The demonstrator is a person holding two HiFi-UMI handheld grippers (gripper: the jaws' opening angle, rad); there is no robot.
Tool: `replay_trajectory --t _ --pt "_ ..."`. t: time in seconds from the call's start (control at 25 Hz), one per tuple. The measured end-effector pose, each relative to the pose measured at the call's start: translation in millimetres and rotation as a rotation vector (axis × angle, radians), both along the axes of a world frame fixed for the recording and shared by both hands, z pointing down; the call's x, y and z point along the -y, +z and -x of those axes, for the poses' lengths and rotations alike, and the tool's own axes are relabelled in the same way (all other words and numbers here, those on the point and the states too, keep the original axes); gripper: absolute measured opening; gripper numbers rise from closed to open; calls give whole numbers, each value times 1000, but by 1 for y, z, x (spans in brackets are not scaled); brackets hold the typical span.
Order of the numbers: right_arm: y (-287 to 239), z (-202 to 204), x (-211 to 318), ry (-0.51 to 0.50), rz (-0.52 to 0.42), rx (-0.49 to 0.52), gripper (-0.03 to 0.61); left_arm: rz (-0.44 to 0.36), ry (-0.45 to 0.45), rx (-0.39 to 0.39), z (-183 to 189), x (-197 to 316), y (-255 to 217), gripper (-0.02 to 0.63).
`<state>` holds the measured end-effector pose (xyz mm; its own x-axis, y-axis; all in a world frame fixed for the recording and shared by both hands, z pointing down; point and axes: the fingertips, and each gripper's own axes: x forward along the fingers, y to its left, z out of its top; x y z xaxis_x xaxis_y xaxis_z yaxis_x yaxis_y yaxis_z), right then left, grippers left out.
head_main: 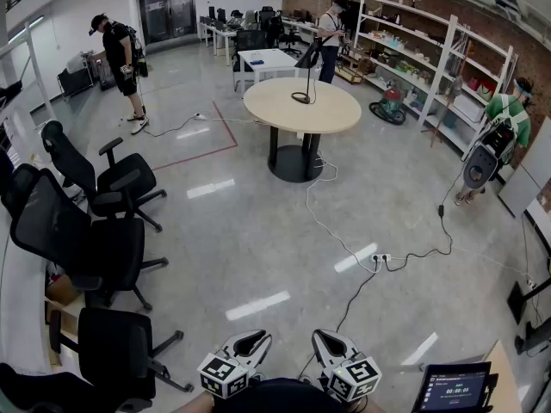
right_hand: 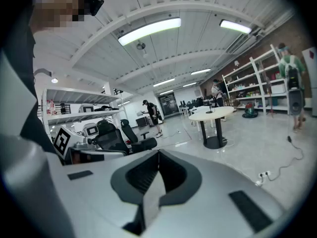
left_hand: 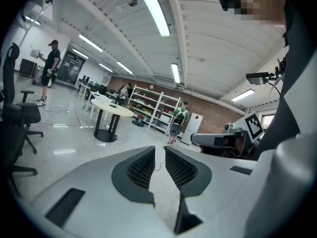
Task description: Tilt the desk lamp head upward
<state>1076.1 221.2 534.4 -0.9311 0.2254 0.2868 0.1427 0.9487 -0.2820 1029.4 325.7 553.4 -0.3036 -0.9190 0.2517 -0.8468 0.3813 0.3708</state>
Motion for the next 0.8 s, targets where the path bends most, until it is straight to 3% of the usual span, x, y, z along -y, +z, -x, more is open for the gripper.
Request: replay_trajectory --t 0.56,0.8 --pt "9 4 -56 29 -22 -37 6 -17 55 -14 9 -45 9 66" --pt "-2 -8 -55 96 -49 -4 6 -30 65 -30 1 -52 12 66"
